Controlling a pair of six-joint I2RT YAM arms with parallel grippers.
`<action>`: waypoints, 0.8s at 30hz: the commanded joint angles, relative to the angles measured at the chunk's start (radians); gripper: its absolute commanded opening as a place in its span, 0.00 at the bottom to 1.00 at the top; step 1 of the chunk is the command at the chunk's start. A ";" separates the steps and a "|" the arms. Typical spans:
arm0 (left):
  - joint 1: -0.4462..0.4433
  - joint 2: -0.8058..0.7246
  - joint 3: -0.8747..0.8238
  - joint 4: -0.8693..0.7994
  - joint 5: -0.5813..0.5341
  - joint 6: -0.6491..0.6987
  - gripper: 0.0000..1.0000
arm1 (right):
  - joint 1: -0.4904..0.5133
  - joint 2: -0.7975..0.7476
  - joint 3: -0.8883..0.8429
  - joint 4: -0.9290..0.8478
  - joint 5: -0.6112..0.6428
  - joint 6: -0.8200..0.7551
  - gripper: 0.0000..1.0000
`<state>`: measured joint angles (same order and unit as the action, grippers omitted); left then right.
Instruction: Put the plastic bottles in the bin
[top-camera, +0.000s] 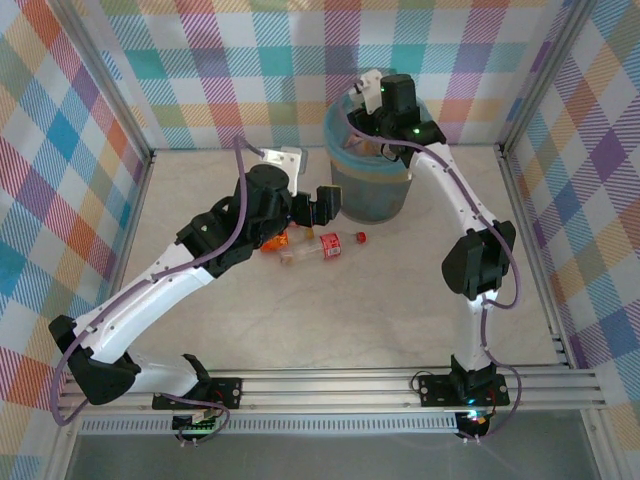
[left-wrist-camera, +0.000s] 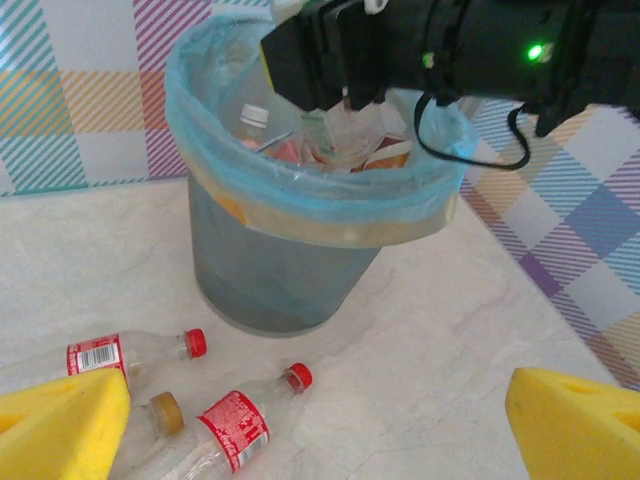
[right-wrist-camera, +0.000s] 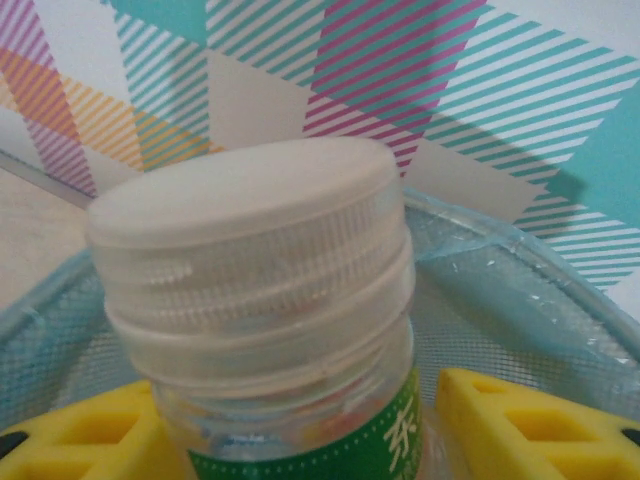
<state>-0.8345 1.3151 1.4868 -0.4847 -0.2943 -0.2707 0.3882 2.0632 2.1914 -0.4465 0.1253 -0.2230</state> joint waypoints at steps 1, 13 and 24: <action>0.011 -0.033 -0.021 -0.007 -0.010 -0.022 0.97 | -0.013 0.021 0.046 -0.015 -0.107 0.117 0.54; 0.020 -0.037 -0.053 -0.011 -0.010 -0.031 0.97 | -0.056 0.033 0.048 -0.152 -0.083 0.155 0.59; 0.021 -0.019 -0.051 -0.009 -0.002 -0.050 0.97 | -0.073 -0.028 -0.014 -0.135 -0.033 0.166 0.79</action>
<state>-0.8257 1.3018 1.4422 -0.4969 -0.2974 -0.3054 0.3195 2.0838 2.1689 -0.5884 0.0788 -0.0692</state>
